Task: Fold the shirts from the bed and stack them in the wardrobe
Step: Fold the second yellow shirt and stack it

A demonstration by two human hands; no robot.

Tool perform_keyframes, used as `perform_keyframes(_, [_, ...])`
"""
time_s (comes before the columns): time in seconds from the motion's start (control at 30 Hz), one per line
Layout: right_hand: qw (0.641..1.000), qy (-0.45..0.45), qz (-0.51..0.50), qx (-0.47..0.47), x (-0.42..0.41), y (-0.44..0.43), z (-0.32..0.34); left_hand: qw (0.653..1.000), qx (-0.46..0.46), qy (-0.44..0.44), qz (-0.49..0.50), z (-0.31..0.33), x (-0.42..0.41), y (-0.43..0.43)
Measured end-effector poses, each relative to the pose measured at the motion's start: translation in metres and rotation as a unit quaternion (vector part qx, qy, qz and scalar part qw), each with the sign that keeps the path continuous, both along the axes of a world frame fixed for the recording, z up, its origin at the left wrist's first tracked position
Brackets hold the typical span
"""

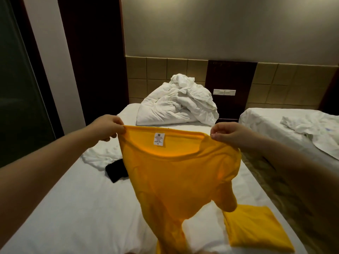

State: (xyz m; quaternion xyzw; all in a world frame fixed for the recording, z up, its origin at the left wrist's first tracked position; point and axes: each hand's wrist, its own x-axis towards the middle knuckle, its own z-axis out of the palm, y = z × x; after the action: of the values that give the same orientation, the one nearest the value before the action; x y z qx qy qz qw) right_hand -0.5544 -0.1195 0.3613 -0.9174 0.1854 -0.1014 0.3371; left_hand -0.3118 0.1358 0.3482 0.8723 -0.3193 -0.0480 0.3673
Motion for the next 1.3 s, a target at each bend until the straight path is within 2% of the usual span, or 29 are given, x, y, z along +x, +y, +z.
perform_keyframes(0.07, [0.999,-0.033,-0.012,-0.036,-0.002,-0.002,0.001,0.999,0.022,0.023,-0.002,0.002,-0.002,0.001])
perform_keyframes(0.13, [0.988,-0.124,-0.039,-0.078,-0.004,0.001,0.001,0.999,0.034,0.003,0.001,0.003,-0.006,0.000])
perform_keyframes(0.2, [0.961,-0.218,-0.074,-0.151,-0.004,0.006,0.004,0.999,0.031,-0.019,0.000,0.009,-0.014,-0.002])
perform_keyframes(0.23, [0.947,-0.247,-0.086,-0.185,-0.004,0.009,0.009,1.000,-0.002,-0.016,0.000,0.018,-0.019,-0.003])
perform_keyframes(0.3, [0.924,-0.279,-0.092,-0.244,-0.001,0.010,0.033,0.991,-0.135,0.017,0.015,0.054,-0.030,-0.007])
perform_keyframes(0.37, [0.902,-0.307,-0.092,-0.290,0.000,0.009,0.079,0.958,-0.282,0.043,0.021,0.109,-0.043,-0.010])
perform_keyframes(0.43, [0.894,-0.330,-0.065,-0.295,-0.003,0.008,0.134,0.937,-0.346,0.045,-0.005,0.160,-0.054,-0.011])
perform_keyframes(0.47, [0.895,-0.337,-0.040,-0.288,-0.006,0.008,0.157,0.941,-0.337,0.041,-0.015,0.176,-0.056,-0.012])
perform_keyframes(0.53, [0.901,-0.334,-0.007,-0.276,-0.011,0.007,0.185,0.966,-0.254,0.043,-0.008,0.193,-0.057,-0.014])
perform_keyframes(0.6, [0.899,-0.336,-0.014,-0.281,-0.012,0.004,0.193,0.974,-0.223,0.046,0.000,0.201,-0.056,-0.009])
perform_keyframes(0.67, [0.870,-0.409,-0.072,-0.268,-0.013,0.004,0.202,0.964,-0.264,0.036,-0.011,0.213,-0.055,-0.001])
perform_keyframes(0.73, [0.836,-0.497,-0.123,-0.196,-0.013,0.010,0.213,0.954,-0.295,0.043,-0.031,0.223,-0.062,0.003])
perform_keyframes(0.8, [0.853,-0.470,-0.147,-0.172,-0.008,0.014,0.219,0.949,-0.307,0.069,-0.034,0.227,-0.072,0.002])
perform_keyframes(0.87, [0.877,-0.390,-0.172,-0.223,-0.005,0.012,0.216,0.951,-0.296,0.087,-0.036,0.227,-0.079,0.001])
perform_keyframes(0.93, [0.873,-0.382,-0.198,-0.229,-0.009,0.014,0.217,0.957,-0.265,0.103,-0.053,0.223,-0.085,0.004])
perform_keyframes(1.0, [0.879,-0.385,-0.207,-0.191,-0.013,0.012,0.220,0.963,-0.235,0.119,-0.055,0.215,-0.086,0.008])
perform_keyframes(1.1, [0.911,-0.383,-0.147,-0.049,-0.011,0.010,0.207,0.966,-0.226,0.119,-0.033,0.200,-0.088,0.004])
perform_keyframes(1.2, [0.953,-0.292,-0.063,-0.044,-0.002,0.025,0.166,0.983,-0.165,0.054,-0.053,0.192,-0.091,-0.005])
perform_keyframes(1.3, [0.978,-0.204,0.026,-0.038,0.017,0.058,0.114,0.990,-0.093,0.009,-0.104,0.188,-0.102,-0.013])
